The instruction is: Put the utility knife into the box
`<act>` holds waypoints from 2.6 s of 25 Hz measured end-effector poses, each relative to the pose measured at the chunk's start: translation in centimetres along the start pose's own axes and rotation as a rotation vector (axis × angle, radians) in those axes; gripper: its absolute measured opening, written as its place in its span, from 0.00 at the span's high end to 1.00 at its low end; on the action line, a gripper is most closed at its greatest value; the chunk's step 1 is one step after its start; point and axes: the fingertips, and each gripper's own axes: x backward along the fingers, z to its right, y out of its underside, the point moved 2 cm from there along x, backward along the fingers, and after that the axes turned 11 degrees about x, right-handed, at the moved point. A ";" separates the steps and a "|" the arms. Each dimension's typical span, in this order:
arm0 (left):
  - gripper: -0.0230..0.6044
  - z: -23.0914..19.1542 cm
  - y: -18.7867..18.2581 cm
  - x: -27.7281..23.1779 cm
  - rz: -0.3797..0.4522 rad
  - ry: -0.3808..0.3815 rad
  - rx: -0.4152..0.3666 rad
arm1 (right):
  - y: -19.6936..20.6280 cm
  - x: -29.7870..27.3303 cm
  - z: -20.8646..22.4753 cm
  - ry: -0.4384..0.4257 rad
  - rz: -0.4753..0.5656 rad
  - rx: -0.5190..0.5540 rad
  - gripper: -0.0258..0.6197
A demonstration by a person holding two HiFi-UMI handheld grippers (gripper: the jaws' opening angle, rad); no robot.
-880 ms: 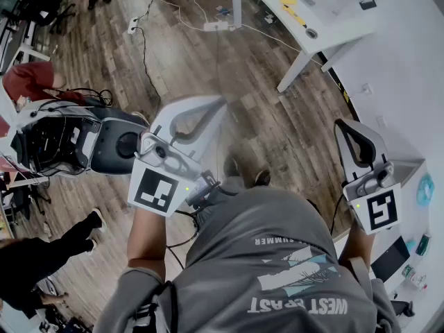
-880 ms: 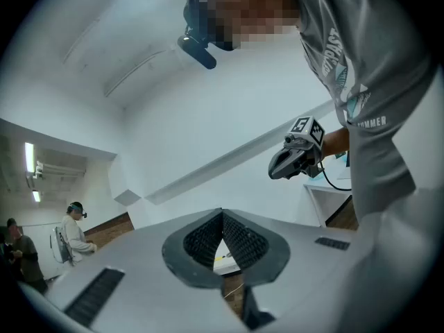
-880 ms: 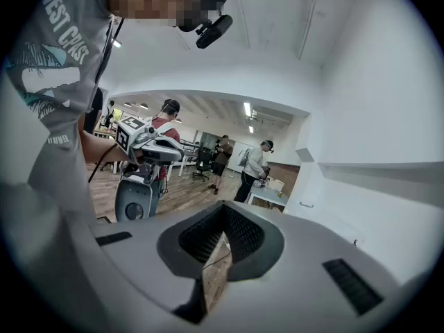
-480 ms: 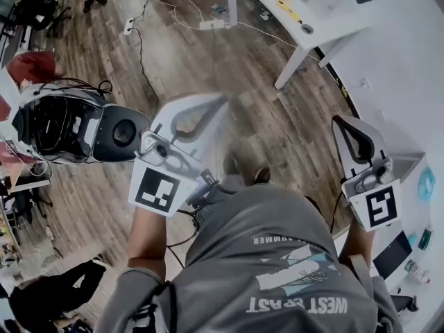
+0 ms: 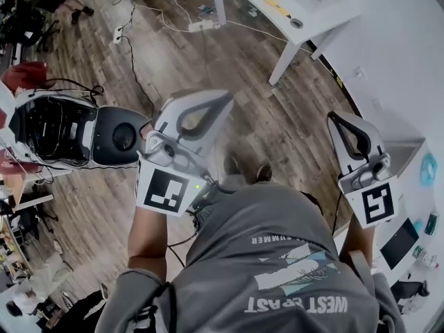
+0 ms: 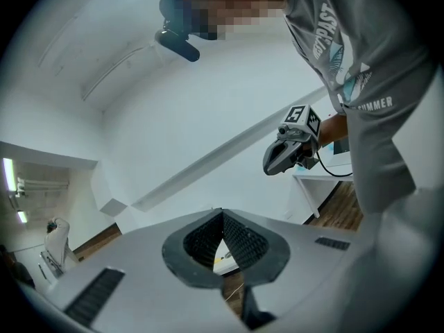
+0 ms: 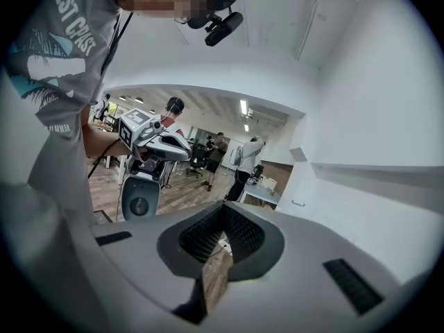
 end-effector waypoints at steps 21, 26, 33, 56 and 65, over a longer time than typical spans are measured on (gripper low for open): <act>0.95 -2.1 2.1 -4.1 0.042 0.128 -0.029 | 0.7 -4.2 1.5 0.064 -0.085 0.104 0.95; 0.95 -2.0 1.6 -7.7 0.006 0.115 -0.036 | 2.9 -4.1 4.7 0.062 -0.056 0.081 0.95; 0.95 -1.6 0.3 -13.2 -0.038 0.087 -0.049 | 5.9 -3.6 9.1 0.032 -0.001 0.079 0.95; 0.95 -8.3 2.0 -18.8 0.010 0.119 -0.055 | 6.6 -9.4 14.2 0.059 -0.048 0.081 0.95; 0.95 -14.2 4.9 -18.1 0.087 0.145 -0.037 | 4.7 -15.2 14.5 0.101 -0.096 0.097 0.95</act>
